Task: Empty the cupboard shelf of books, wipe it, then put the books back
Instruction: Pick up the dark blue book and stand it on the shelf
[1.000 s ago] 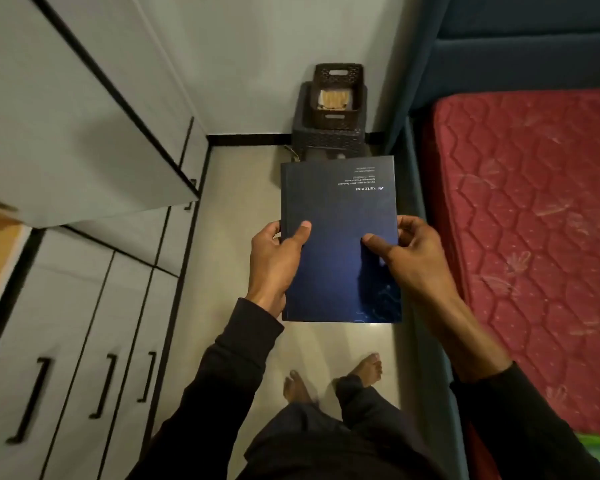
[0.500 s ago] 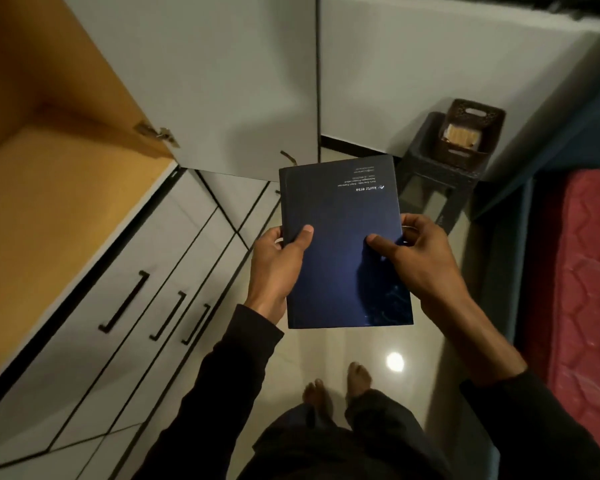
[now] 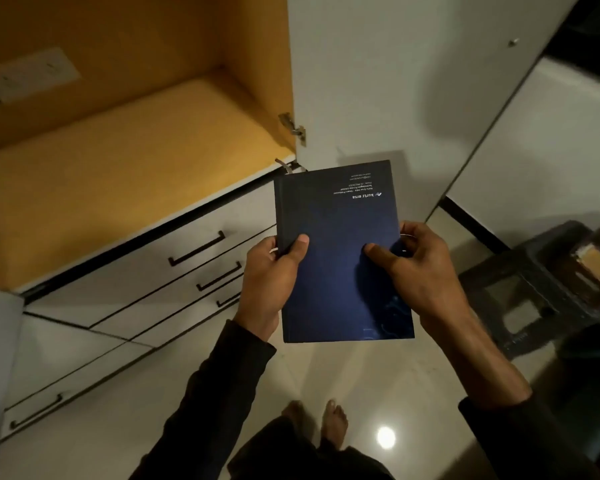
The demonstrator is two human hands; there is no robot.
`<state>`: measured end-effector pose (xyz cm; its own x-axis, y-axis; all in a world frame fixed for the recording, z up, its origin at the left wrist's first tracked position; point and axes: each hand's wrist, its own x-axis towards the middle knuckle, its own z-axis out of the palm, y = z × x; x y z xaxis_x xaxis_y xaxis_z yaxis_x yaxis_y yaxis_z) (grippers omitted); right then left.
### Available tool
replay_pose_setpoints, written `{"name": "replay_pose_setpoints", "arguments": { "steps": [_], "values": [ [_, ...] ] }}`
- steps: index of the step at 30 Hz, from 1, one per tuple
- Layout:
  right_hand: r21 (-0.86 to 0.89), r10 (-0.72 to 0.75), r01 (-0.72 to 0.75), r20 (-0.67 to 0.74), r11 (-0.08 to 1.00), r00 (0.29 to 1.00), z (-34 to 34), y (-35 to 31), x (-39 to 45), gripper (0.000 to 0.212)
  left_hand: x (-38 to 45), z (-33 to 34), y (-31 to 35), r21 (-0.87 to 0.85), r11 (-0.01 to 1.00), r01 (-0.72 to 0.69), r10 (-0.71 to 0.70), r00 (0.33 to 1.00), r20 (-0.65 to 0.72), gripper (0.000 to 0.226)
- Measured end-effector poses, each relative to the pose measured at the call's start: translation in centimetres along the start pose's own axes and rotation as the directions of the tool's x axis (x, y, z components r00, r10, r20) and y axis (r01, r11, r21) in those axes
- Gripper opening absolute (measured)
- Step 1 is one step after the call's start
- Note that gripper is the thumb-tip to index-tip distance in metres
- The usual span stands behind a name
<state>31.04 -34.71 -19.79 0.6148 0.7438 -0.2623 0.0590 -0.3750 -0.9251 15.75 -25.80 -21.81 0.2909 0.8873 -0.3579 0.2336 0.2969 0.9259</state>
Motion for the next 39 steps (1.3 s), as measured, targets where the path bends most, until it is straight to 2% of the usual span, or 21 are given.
{"name": "replay_pose_setpoints", "arguments": {
  "steps": [6,12,16,21,26,29,33,39],
  "values": [
    [-0.048,-0.08,0.088,0.159,0.995,0.984,5.0,-3.0,2.0,0.031,0.8,-4.7,0.3,0.045,0.999,-0.031,0.039,0.98,-0.195,0.027],
    [-0.054,-0.168,0.189,0.271,0.98,0.948,10.9,-6.6,3.8,0.027,2.6,-10.1,1.2,-0.042,0.999,-0.034,0.018,0.942,-0.335,0.013],
    [-0.017,-0.218,0.235,0.315,0.972,0.924,15.3,-9.2,4.7,0.019,4.1,-14.7,2.3,-0.038,0.997,-0.07,0.048,0.911,-0.409,0.025],
    [0.023,-0.279,0.29,0.361,0.957,0.89,20.9,-12.6,5.9,0.013,6.1,-20.3,4.1,0.008,0.994,-0.111,0.102,0.881,-0.462,0.029],
    [0.077,-0.333,0.329,0.372,0.941,0.866,25.8,-15.4,5.7,0.028,6.7,-25.3,6.0,0.029,0.983,-0.18,0.171,0.852,-0.496,0.026],
    [0.094,-0.364,0.356,0.378,0.93,0.851,28.4,-17.1,5.5,0.029,7.0,-28.3,6.9,0.083,0.978,-0.189,0.204,0.832,-0.516,0.028],
    [0.097,-0.398,0.394,0.411,0.914,0.82,31.2,-19.0,5.8,0.026,7.7,-31.1,7.8,0.018,0.976,-0.218,0.193,0.82,-0.538,0.035],
    [0.087,-0.438,0.45,0.451,0.889,0.778,33.8,-21.4,7.0,0.012,9.5,-33.6,8.9,-0.001,0.97,-0.245,0.204,0.811,-0.549,0.01]
  ]
}}
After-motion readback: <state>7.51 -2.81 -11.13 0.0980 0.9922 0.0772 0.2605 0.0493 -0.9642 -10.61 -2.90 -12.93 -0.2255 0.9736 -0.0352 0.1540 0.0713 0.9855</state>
